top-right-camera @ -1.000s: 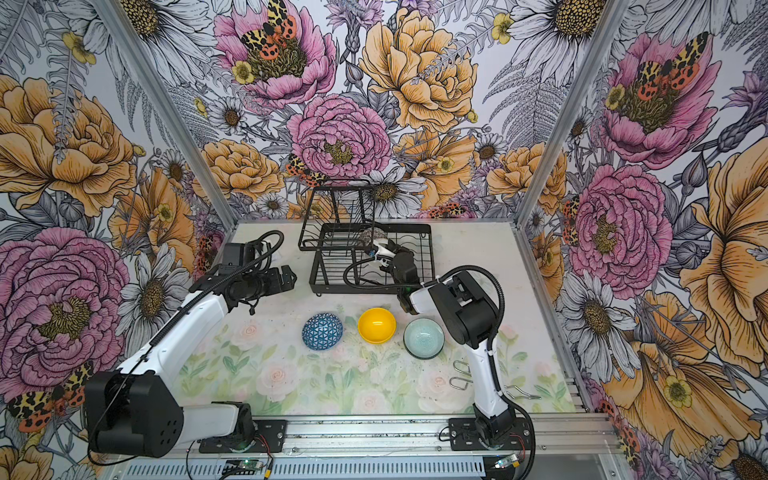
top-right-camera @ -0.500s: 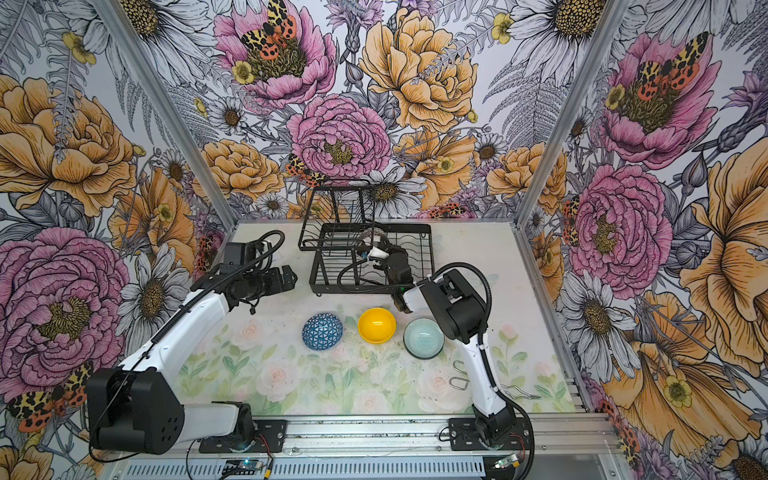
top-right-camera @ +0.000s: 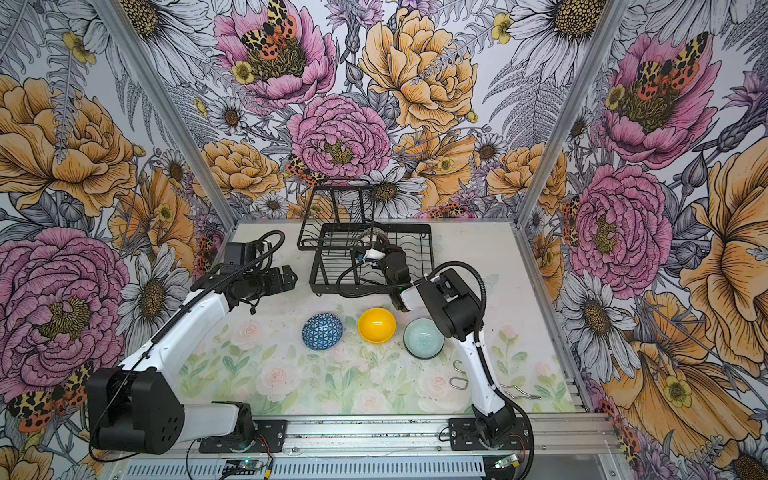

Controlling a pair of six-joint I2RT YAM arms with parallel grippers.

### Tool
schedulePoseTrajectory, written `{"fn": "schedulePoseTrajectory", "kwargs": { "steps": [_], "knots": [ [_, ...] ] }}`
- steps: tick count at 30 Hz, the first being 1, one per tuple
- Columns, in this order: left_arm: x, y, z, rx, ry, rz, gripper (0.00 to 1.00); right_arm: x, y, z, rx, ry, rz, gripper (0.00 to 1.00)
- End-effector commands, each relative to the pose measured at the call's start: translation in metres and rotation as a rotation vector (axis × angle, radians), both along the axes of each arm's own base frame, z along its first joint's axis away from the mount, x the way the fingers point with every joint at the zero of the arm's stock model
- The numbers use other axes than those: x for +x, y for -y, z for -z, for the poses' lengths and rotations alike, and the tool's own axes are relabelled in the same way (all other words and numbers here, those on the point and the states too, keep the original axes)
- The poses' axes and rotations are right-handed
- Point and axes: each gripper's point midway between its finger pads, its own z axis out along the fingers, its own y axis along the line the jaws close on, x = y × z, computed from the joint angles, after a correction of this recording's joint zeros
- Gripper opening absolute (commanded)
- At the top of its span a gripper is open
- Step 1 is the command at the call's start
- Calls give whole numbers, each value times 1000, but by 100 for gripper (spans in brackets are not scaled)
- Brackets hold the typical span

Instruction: Load the bowls into the dish rack

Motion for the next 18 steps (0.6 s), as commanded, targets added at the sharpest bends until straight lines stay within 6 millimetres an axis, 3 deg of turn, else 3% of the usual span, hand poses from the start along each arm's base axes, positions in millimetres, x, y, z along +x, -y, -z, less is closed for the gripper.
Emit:
{"fn": "schedulePoseTrajectory", "kwargs": {
  "steps": [1,18],
  "knots": [
    [1,4,-12,-10,42,15,99,2,-11,-29,31,104,-24,0],
    [-4,1,-11,-1,46,10,99,8,-13,-31,-3,121,-18,0]
  ]
}}
